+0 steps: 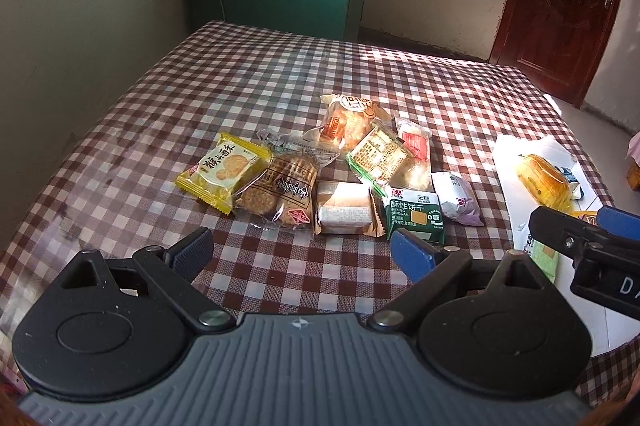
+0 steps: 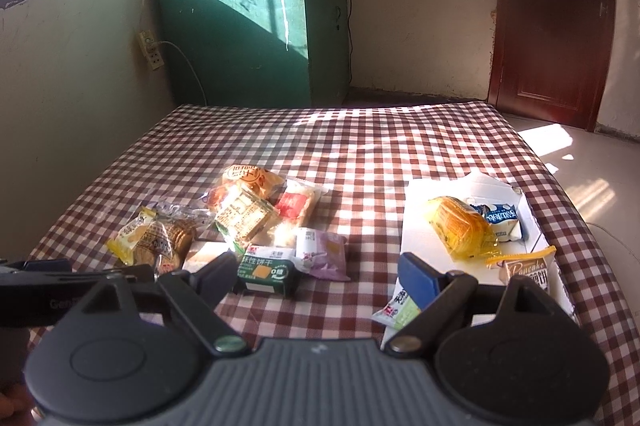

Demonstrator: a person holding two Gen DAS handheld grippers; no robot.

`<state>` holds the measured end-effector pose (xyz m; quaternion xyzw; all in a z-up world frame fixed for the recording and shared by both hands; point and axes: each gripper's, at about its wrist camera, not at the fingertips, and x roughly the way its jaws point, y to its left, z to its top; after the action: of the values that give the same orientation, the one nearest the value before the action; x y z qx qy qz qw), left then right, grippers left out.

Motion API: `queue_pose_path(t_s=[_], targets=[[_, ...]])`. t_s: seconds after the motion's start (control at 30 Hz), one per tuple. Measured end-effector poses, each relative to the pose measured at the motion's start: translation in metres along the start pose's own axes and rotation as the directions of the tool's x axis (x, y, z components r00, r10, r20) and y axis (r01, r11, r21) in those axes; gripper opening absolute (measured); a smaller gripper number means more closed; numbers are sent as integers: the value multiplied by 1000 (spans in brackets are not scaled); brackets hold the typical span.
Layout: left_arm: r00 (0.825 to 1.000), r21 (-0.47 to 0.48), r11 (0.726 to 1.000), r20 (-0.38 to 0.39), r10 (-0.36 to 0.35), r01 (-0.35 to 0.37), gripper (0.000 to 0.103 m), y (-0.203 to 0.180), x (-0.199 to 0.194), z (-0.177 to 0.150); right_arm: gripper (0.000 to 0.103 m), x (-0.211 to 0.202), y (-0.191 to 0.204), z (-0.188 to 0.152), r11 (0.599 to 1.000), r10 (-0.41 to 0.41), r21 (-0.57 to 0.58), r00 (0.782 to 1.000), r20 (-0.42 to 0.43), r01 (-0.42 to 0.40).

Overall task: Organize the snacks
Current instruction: 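Grasp the yellow biscuit pack with the left gripper while the right grasps the purple snack pack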

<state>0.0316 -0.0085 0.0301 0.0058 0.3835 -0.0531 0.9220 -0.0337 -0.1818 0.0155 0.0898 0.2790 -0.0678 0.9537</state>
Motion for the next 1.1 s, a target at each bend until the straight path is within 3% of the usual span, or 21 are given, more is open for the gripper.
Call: queue_pose_path(t_s=[0.47, 0.67, 0.77, 0.9, 1.1], targets=[[998, -60, 998, -48, 29, -32, 103, 32, 25, -13, 88, 22, 7, -14, 1000, 27, -15, 998, -51, -28], [998, -70, 995, -17, 64, -65, 103, 51, 38, -3, 88, 30, 5, -17, 999, 33, -9, 998, -62, -33], [996, -44, 995, 10, 91, -90, 103, 60, 51, 10, 88, 34, 3, -18, 999, 34, -4, 997, -67, -35], [998, 4, 998, 25, 59, -59, 103, 72, 77, 28, 88, 37, 0, -16, 999, 42, 5, 997, -59, -41], [1000, 122, 992, -14, 24, -22, 103, 79, 126, 45, 88, 45, -2, -17, 999, 49, 6, 997, -60, -49]])
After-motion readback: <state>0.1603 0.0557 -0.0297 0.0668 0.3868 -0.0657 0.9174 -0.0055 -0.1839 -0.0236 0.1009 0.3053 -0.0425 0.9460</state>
